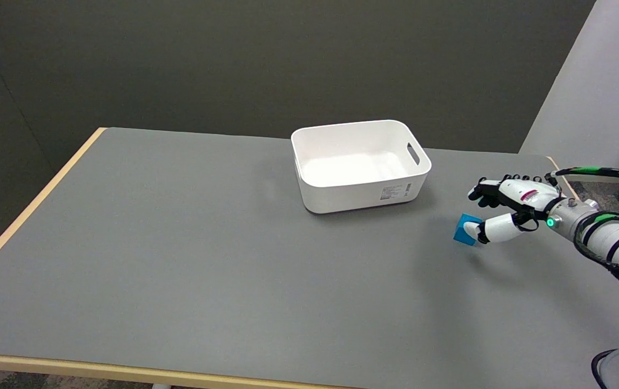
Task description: Pick up blue wooden cube.
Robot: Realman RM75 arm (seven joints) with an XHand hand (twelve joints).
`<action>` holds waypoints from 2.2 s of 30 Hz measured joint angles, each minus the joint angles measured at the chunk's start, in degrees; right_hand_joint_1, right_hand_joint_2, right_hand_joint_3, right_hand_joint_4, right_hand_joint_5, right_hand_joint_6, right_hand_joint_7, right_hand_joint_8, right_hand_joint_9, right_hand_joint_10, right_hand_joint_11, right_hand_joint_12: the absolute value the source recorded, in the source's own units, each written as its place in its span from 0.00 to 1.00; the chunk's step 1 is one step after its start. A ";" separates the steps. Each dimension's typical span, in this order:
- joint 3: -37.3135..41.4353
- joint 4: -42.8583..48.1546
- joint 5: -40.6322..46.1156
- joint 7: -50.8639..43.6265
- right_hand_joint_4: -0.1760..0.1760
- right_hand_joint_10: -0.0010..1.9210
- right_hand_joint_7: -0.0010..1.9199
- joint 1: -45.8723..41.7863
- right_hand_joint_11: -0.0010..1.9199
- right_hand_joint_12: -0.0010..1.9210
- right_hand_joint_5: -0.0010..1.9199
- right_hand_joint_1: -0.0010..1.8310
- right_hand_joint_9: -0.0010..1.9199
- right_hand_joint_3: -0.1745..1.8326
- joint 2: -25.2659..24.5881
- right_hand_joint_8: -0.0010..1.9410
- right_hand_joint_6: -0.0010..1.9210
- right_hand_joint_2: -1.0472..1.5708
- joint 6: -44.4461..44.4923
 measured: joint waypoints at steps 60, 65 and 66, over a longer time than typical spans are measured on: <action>-6.33 3.45 -4.18 1.35 0.06 0.99 0.41 -0.67 0.07 0.99 0.30 0.64 0.40 0.32 -2.58 0.87 0.78 0.81 8.94; -6.88 3.60 -4.09 1.39 0.06 1.00 0.41 -0.77 0.08 1.00 0.30 0.64 0.40 0.34 -2.61 0.87 0.78 0.81 10.38; -6.97 3.61 -4.02 1.41 0.07 1.00 0.41 -0.80 0.08 1.00 0.30 0.64 0.40 0.34 -2.64 0.87 0.79 0.80 10.75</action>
